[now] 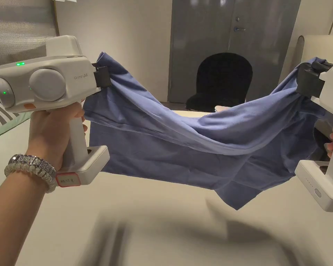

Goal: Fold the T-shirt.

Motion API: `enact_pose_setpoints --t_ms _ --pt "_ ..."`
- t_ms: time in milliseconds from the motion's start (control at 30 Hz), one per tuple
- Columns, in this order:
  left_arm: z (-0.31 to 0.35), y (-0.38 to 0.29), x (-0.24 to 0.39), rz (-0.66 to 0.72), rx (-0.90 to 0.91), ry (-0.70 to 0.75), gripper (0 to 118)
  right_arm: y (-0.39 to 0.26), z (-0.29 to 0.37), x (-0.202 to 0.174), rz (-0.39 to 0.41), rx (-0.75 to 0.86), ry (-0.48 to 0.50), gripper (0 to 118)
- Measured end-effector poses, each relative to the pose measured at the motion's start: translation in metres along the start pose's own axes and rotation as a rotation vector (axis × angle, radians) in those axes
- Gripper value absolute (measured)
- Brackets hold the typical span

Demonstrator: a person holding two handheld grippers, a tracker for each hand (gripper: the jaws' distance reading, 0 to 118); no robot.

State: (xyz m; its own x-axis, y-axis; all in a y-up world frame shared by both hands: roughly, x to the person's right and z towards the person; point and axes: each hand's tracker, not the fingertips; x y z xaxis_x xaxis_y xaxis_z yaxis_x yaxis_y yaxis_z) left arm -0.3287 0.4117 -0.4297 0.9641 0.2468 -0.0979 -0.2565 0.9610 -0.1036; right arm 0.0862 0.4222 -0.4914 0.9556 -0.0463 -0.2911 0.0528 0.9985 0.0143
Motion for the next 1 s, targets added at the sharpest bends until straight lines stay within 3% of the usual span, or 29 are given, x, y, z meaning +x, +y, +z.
enact_pose_setpoints --t_ms 333,733,1000 --pt "0.031 -0.077 -0.018 0.018 -0.166 0.041 5 -0.075 0.05 0.011 -0.032 -0.167 -0.022 5" --pt "0.199 -0.195 -0.02 0.01 -0.347 0.077 5 -0.168 0.226 0.008 -0.104 -0.368 -0.015 5" --pt "0.278 -0.283 -0.028 0.037 -0.511 0.127 5 -0.232 0.306 -0.001 -0.133 -0.535 -0.038 5"
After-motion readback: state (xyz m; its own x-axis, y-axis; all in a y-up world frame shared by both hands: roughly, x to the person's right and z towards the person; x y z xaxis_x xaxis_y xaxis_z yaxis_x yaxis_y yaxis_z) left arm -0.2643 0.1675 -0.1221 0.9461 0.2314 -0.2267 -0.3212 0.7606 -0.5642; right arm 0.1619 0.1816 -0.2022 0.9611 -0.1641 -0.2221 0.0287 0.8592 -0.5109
